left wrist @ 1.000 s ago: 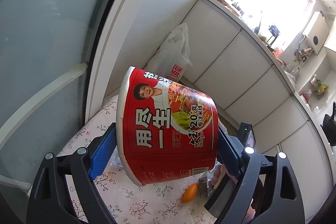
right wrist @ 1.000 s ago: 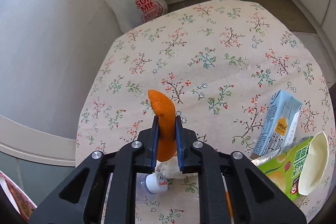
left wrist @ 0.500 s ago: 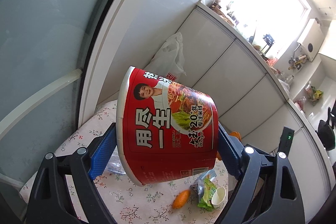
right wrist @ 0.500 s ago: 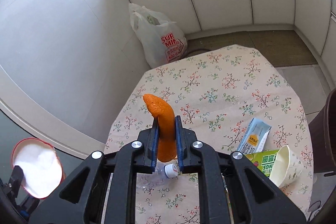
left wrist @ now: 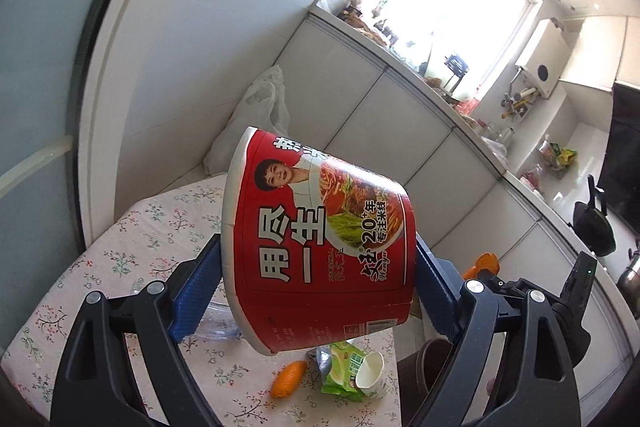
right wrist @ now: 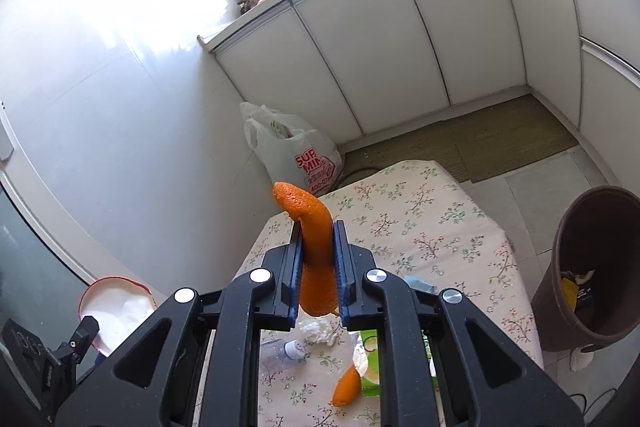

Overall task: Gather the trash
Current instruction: 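Carry the orange peel with the right gripper to the brown bin and release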

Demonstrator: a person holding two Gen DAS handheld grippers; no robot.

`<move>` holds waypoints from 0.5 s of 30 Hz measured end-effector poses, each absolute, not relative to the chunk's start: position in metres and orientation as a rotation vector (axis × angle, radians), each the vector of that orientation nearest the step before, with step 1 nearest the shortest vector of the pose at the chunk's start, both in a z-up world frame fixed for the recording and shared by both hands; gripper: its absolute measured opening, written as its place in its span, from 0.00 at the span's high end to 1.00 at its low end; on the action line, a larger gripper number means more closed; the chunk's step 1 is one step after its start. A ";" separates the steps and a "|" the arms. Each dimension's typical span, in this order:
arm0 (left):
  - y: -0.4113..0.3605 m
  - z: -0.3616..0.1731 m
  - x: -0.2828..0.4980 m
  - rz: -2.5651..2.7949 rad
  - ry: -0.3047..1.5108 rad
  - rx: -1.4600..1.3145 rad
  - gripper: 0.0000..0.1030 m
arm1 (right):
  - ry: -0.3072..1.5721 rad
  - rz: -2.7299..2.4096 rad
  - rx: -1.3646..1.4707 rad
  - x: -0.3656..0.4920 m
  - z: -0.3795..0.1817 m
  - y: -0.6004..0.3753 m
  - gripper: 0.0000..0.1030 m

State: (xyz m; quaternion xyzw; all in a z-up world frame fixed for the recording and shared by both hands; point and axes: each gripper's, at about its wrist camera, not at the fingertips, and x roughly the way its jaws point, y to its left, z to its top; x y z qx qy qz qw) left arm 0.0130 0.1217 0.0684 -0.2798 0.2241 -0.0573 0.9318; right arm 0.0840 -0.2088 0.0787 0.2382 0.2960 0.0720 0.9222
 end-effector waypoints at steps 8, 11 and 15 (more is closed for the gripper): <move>0.047 0.077 0.022 -0.224 0.467 -0.474 0.17 | 0.513 0.026 0.550 0.050 0.080 -0.298 0.87; 0.017 0.075 0.028 -0.274 0.490 -0.477 0.17 | 0.478 -0.066 0.530 0.038 0.079 -0.333 0.87; -0.030 0.072 0.037 -0.348 0.528 -0.462 0.17 | 0.472 -0.188 0.492 0.028 0.070 -0.372 0.87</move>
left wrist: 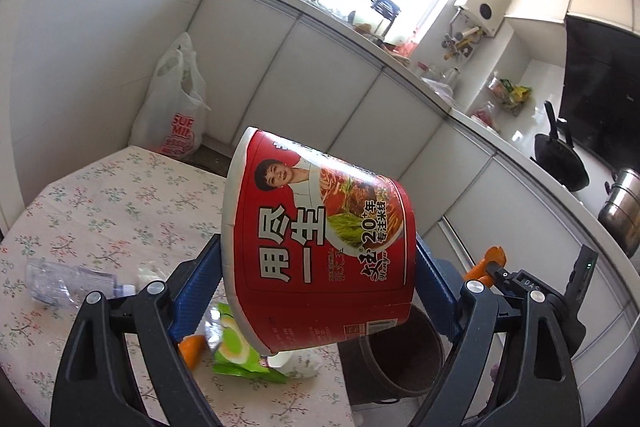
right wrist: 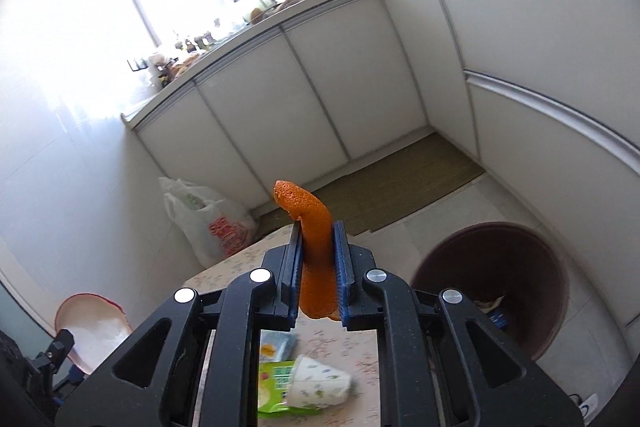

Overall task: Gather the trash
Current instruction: 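Carry the orange peel with the right gripper to the brown bin and release, then lower the red noodle cup into the brown bin and open the left gripper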

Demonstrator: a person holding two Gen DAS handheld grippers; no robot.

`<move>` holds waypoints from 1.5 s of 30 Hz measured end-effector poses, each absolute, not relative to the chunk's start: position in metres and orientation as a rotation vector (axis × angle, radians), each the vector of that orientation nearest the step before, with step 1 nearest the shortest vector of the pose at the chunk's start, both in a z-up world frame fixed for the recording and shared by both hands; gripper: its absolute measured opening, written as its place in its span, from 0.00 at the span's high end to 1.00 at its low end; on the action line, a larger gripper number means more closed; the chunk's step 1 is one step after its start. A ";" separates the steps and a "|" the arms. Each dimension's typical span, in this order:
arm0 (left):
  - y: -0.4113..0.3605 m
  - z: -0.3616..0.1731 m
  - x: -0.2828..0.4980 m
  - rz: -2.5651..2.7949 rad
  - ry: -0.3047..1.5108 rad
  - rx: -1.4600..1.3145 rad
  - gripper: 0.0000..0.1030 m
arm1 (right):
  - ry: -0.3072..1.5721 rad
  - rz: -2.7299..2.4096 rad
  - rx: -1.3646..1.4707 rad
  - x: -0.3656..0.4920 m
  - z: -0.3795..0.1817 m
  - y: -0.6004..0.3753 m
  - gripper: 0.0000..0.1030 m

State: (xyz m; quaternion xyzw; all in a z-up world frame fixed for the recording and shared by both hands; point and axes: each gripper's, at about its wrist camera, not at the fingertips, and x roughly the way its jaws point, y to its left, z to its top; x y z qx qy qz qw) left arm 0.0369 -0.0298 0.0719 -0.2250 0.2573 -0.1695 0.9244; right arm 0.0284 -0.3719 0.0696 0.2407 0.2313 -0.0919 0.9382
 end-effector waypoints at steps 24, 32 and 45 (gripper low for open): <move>-0.241 0.065 0.071 -0.634 0.690 -0.340 0.17 | 0.543 -0.578 0.526 -0.003 0.035 -0.484 0.12; -0.292 0.055 0.088 -0.697 0.784 -0.352 0.17 | 0.597 -0.784 0.524 -0.024 0.024 -0.522 0.07; -0.341 0.035 0.105 -0.706 0.906 -0.299 0.15 | 0.663 -0.847 0.509 -0.026 0.018 -0.540 0.07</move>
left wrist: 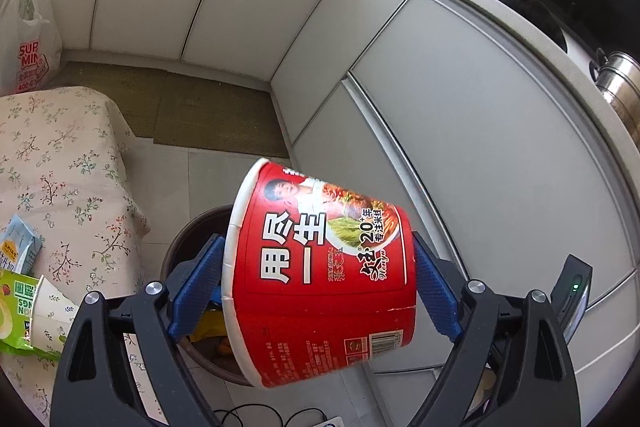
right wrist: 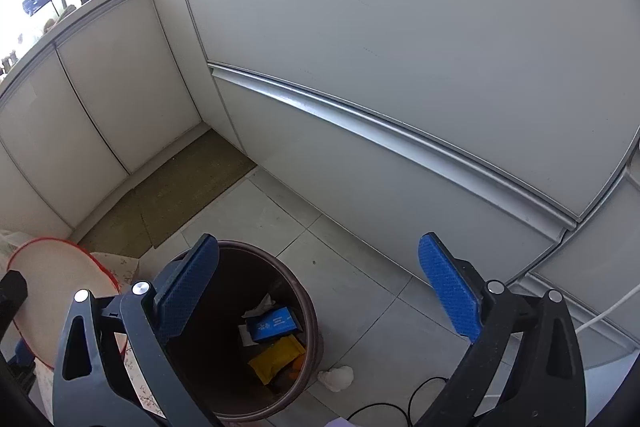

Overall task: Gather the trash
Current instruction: 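Lower the red noodle cup into the brown bin and open the left gripper, then move the left gripper to the clear plastic bottle and grasp it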

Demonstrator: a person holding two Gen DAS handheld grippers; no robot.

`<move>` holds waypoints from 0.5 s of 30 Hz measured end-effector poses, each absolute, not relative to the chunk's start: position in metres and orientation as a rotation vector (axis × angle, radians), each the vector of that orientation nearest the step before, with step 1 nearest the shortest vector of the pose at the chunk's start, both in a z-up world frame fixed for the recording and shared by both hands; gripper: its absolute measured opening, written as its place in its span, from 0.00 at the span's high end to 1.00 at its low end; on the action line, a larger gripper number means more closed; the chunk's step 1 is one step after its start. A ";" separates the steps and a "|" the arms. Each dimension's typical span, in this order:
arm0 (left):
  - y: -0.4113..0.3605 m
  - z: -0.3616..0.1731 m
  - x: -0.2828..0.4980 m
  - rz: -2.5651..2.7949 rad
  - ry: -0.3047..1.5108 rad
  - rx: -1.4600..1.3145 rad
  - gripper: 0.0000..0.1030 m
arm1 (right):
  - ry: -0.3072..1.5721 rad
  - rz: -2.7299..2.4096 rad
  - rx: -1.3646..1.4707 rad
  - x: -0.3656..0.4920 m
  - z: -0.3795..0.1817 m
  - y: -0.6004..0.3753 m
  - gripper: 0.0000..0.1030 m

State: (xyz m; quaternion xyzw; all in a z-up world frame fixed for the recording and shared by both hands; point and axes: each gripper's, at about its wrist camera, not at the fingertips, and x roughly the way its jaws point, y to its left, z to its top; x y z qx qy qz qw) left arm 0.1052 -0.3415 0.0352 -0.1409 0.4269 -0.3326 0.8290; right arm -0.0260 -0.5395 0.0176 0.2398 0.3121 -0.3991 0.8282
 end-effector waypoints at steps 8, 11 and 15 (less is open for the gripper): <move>-0.336 0.033 0.106 -0.699 0.920 -0.291 0.09 | 0.674 -0.826 0.498 -0.021 0.018 -0.532 0.07; -0.332 0.033 0.107 -0.685 0.918 -0.281 0.09 | 0.677 -0.814 0.488 -0.019 0.019 -0.527 0.07; -0.322 0.031 0.108 -0.656 0.918 -0.269 0.09 | 0.683 -0.792 0.482 -0.015 0.019 -0.522 0.07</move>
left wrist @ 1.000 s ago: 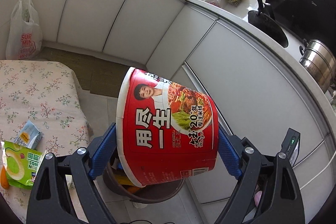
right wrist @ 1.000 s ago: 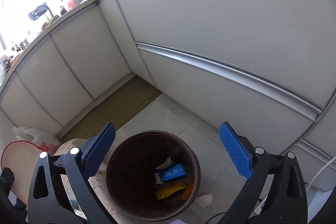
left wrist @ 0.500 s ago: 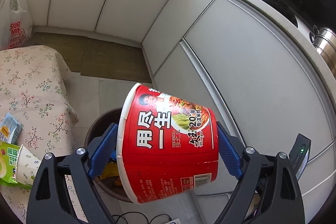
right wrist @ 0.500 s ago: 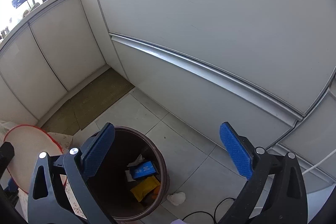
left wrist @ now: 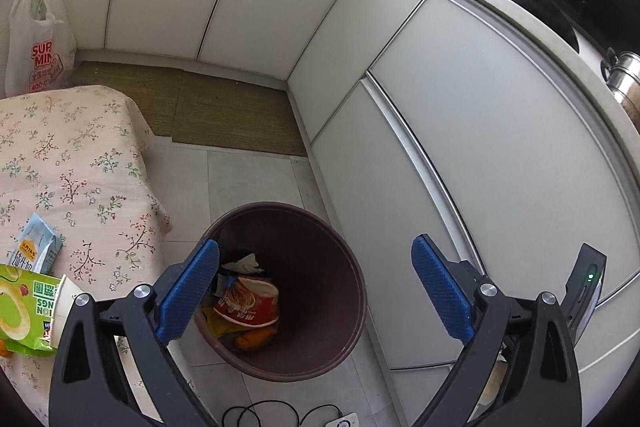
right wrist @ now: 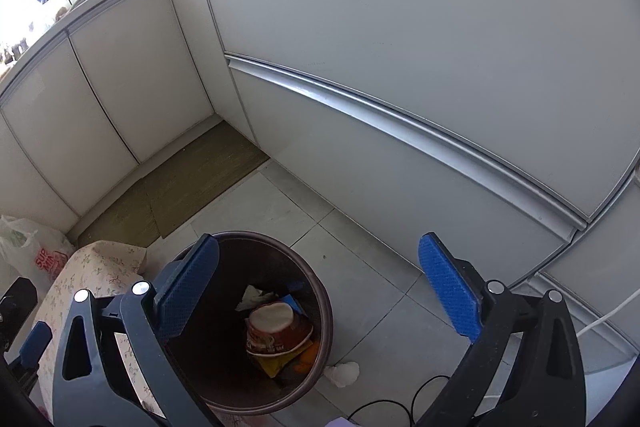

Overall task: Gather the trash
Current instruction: 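Move the left gripper to the clear plastic bottle and grasp it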

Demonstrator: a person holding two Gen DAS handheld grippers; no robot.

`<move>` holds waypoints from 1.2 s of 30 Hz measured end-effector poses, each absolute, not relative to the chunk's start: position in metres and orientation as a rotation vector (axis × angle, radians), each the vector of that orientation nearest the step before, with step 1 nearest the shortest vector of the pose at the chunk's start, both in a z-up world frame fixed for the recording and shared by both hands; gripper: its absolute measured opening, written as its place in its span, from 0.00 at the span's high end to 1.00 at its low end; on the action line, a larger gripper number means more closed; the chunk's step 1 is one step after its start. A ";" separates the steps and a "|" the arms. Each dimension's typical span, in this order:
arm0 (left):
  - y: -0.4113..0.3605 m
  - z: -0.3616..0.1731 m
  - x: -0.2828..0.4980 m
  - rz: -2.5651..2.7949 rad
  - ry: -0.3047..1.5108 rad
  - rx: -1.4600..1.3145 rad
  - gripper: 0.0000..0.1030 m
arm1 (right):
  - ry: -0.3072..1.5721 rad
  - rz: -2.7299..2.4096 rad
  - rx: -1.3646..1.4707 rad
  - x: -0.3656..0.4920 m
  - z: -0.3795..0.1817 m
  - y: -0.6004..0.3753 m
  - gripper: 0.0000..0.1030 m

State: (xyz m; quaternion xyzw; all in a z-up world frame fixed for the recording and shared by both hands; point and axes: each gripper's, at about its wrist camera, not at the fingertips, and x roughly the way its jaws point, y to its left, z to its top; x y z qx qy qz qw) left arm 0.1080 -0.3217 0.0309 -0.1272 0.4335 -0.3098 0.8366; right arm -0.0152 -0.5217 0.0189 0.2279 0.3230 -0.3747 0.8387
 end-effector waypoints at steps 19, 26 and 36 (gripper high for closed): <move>-0.170 0.005 0.122 -0.335 0.930 -0.254 0.09 | 0.730 -0.593 0.270 0.042 0.023 -0.415 0.07; -0.076 -0.021 0.124 -0.165 0.972 -0.318 0.09 | 0.783 -0.447 0.140 0.073 0.013 -0.343 0.07; 0.030 -0.053 0.128 -0.075 1.129 -0.009 0.09 | 0.843 -0.288 -0.028 0.104 -0.004 -0.255 0.07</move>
